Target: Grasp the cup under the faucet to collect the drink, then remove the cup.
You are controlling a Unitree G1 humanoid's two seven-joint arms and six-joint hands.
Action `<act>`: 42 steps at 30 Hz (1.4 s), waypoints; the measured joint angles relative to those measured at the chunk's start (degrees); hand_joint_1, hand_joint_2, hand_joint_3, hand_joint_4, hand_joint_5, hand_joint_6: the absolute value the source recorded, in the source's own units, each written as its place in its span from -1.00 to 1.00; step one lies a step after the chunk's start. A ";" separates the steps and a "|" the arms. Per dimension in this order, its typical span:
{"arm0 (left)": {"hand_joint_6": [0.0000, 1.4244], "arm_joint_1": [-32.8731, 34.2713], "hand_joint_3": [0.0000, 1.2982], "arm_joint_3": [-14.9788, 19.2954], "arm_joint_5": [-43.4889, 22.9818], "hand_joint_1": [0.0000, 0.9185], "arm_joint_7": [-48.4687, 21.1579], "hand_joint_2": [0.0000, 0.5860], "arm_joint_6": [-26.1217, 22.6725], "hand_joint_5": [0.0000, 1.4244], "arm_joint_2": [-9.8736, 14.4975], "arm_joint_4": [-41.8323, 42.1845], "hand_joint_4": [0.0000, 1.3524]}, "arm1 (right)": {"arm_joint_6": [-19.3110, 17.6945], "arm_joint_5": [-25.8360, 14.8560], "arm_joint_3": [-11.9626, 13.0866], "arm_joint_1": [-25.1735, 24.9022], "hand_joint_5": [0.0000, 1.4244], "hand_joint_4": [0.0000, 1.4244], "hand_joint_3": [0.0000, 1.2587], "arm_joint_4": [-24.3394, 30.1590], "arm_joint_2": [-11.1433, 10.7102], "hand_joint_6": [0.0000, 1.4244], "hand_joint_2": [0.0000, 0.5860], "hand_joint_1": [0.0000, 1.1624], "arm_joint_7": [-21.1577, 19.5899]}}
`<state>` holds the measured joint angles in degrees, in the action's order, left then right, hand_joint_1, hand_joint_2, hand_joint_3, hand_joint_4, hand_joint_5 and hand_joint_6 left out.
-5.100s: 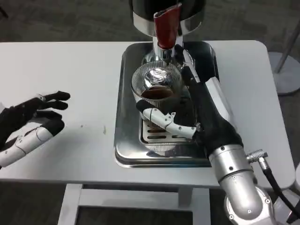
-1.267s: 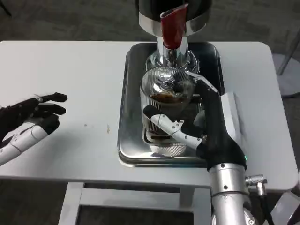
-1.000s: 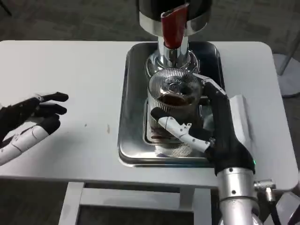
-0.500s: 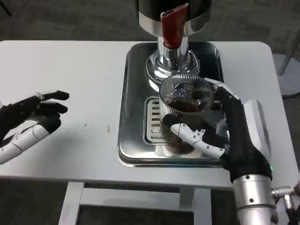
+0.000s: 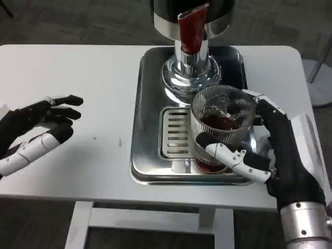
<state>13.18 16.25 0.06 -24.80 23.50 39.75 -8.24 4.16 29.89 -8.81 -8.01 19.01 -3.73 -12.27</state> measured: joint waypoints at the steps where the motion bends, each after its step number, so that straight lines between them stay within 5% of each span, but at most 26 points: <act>1: -0.56 0.17 -0.57 -0.17 -0.01 -1.00 -0.10 -0.72 0.00 -0.54 0.00 0.23 -0.56 | 0.00 -0.08 0.16 0.42 0.90 0.55 0.54 0.63 -0.22 1.00 -0.29 0.37 0.37; 23: -0.61 0.62 -0.70 -4.56 0.19 -1.00 -6.01 -0.79 -0.01 -0.72 1.64 11.58 -0.77 | 0.00 -4.56 2.04 5.67 0.95 0.60 0.60 10.98 -3.78 1.00 -0.25 0.39 9.09; 42: -0.68 -8.85 -0.76 1.13 0.77 -1.00 -8.76 -0.83 0.88 -0.84 6.26 24.69 -0.89 | -0.01 -5.66 2.31 7.18 0.98 0.63 0.63 14.31 -3.89 1.00 -0.25 0.39 12.30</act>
<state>4.33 17.39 0.82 -33.56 24.38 46.00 16.45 4.16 24.23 -6.51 -0.83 33.31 -7.63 0.03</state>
